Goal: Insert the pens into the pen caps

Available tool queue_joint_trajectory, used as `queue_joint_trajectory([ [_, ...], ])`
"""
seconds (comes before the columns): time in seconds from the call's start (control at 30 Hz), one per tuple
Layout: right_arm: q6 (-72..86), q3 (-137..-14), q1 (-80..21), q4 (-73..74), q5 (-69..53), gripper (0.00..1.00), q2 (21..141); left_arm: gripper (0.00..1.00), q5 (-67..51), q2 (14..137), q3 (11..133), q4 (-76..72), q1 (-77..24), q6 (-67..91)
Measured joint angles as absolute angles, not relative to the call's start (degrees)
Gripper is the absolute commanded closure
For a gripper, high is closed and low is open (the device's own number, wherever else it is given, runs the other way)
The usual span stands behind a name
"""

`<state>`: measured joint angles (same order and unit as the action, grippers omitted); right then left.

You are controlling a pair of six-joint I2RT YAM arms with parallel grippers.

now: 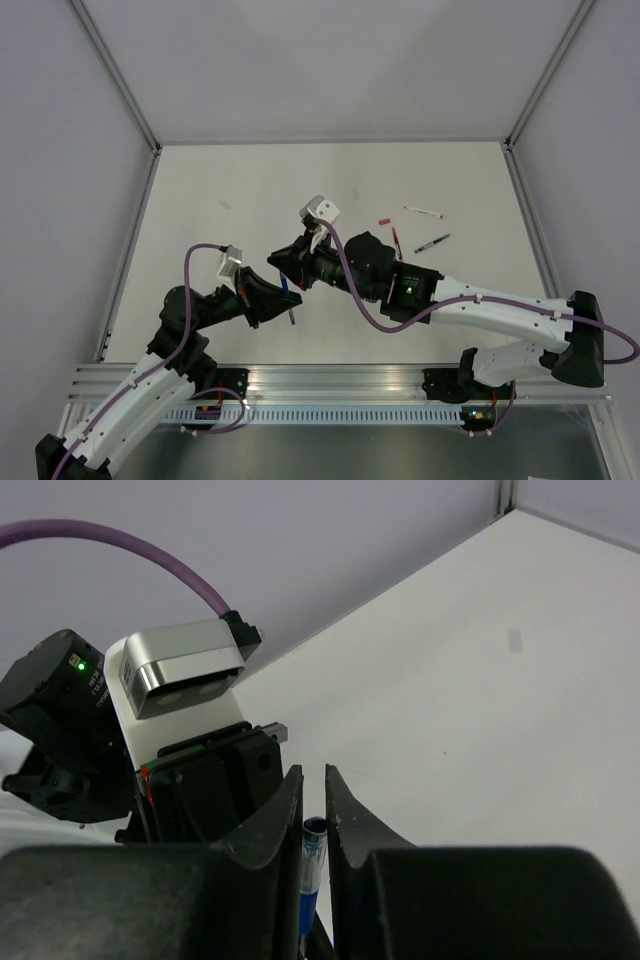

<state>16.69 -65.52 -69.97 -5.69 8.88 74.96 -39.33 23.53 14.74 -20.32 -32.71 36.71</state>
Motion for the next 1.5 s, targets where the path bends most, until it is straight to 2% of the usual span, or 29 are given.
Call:
queue_joint_trajectory([
  [0.2, 16.95, -64.38, -69.78, -7.31, 8.05, 1.00, 74.96, 0.98, -39.88, 23.46, 14.76, -19.59, -32.71, 36.71],
  [1.0, 23.64, -54.19, -69.47, -20.62, 5.80, 1.00, 73.01, 0.98, -39.81, 17.45, 14.59, -11.00, -33.04, 36.71],
  [1.5, 24.16, -51.72, -68.77, -21.41, 7.14, 1.00, 73.32, 0.98, -39.83, 23.00, 15.29, -9.63, -33.34, 36.64],
])
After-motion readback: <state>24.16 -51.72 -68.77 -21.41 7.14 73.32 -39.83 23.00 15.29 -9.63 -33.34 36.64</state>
